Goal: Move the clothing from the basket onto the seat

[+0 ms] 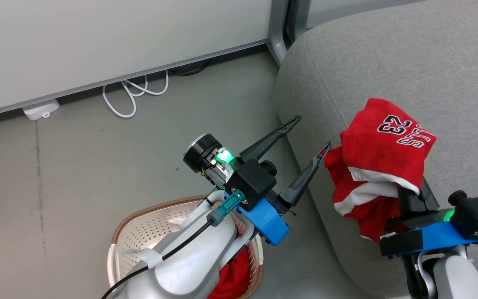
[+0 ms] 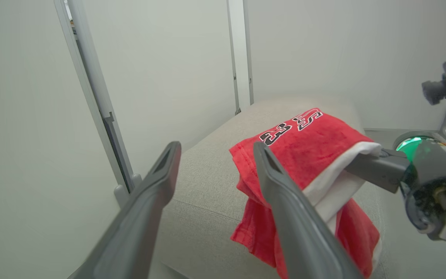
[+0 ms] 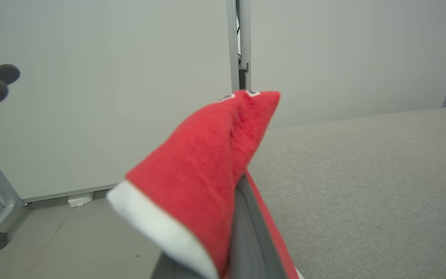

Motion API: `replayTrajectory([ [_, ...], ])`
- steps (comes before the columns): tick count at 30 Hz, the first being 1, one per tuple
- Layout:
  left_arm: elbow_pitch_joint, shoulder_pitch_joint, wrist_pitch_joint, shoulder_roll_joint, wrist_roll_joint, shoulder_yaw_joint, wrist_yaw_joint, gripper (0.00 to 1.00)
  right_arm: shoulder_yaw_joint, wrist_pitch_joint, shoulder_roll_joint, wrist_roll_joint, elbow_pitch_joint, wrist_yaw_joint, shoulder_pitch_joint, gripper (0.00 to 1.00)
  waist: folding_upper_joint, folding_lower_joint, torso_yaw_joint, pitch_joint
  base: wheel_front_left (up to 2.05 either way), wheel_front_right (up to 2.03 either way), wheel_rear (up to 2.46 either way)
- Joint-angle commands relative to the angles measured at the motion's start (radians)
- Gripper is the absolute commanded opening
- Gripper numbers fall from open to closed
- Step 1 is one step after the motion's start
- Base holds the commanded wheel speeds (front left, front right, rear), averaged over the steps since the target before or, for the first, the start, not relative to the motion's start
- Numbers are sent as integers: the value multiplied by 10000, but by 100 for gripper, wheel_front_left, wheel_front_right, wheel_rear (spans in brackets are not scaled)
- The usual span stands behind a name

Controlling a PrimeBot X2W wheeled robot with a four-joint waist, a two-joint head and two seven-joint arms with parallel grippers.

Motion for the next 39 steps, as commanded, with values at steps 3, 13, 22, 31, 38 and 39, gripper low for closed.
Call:
replayTrajectory([
  [3,-22,32,-27,27,60,51,-22,100,-51,-34,-19,90,-196,5,-94,0,0,0,-90,105,0,0,0],
  [13,-195,-381,-24,260,211,180,-16,100,-711,-34,-20,-365,-897,5,-1800,0,0,0,-201,1030,0,0,0],
  [22,-505,-1146,117,596,379,235,-44,100,-2243,-34,-508,-765,-1217,5,-4556,0,0,0,-1,2948,0,0,0],
  [31,-812,-2022,206,875,608,267,-74,100,-3273,-34,-2075,-987,-401,5,-6671,0,0,0,354,4660,0,0,0],
  [38,-960,-2362,260,1019,692,264,-31,100,-3878,-34,-3038,-1051,966,5,-7857,0,0,0,413,5469,0,0,0],
  [39,-978,-2406,274,1042,708,257,-29,100,-3957,-34,-3153,-1061,1159,5,-8010,0,0,0,419,5570,0,0,0],
])
